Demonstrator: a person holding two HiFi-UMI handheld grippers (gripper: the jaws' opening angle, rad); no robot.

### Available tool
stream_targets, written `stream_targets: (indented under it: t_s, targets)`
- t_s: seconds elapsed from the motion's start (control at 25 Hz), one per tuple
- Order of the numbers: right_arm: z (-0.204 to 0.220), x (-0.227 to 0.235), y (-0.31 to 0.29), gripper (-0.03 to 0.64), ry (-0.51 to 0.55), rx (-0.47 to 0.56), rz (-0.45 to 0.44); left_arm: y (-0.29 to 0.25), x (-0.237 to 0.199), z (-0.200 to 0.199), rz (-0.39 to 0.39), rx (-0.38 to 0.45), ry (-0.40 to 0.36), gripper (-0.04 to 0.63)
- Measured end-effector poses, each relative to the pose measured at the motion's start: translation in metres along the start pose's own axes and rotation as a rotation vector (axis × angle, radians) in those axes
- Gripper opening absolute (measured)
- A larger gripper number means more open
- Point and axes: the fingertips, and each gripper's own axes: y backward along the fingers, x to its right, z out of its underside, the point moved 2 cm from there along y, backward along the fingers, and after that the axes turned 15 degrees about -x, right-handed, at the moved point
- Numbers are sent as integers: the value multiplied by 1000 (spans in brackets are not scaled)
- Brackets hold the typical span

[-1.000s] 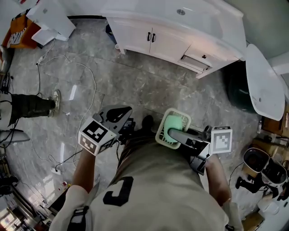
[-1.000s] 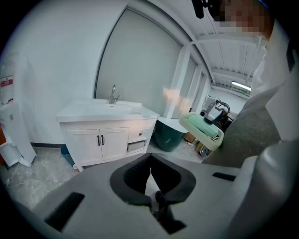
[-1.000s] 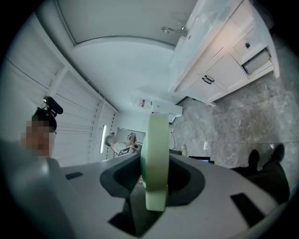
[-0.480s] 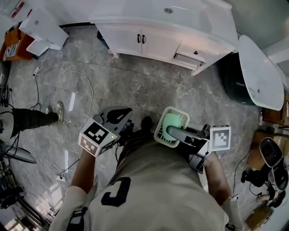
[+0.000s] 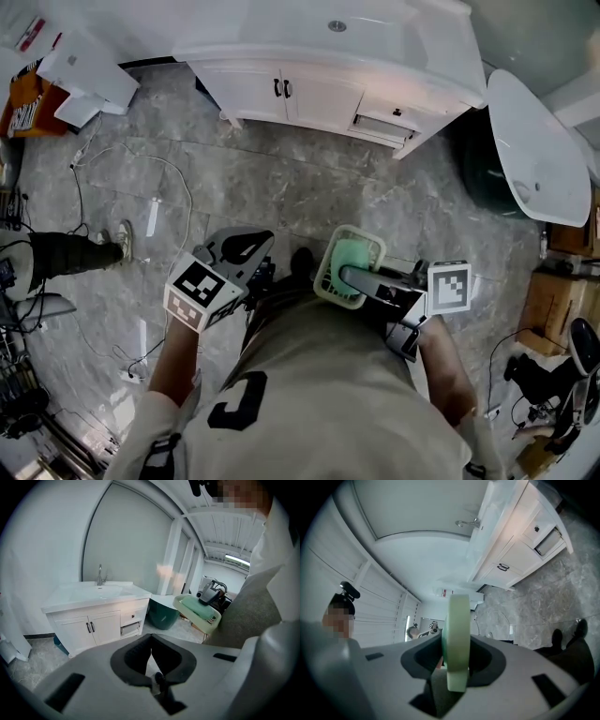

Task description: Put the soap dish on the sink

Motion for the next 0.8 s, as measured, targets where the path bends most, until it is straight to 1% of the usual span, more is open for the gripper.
stream_targets:
  t_s: [0.12, 0.36, 0.56, 0.8]
  targets:
    - [-1, 2, 5, 137, 2, 9, -11, -6, 6, -15, 10, 32, -4, 21]
    - [-3, 7, 19, 133, -20, 53, -64, -20, 20, -44, 56, 95, 69, 20]
    - [-17, 19, 52, 133, -66, 159, -84, -38, 23, -86, 94, 146, 131, 20]
    - [-34, 24, 93, 133, -74, 278, -154, -60, 36, -129, 89, 175, 118, 20]
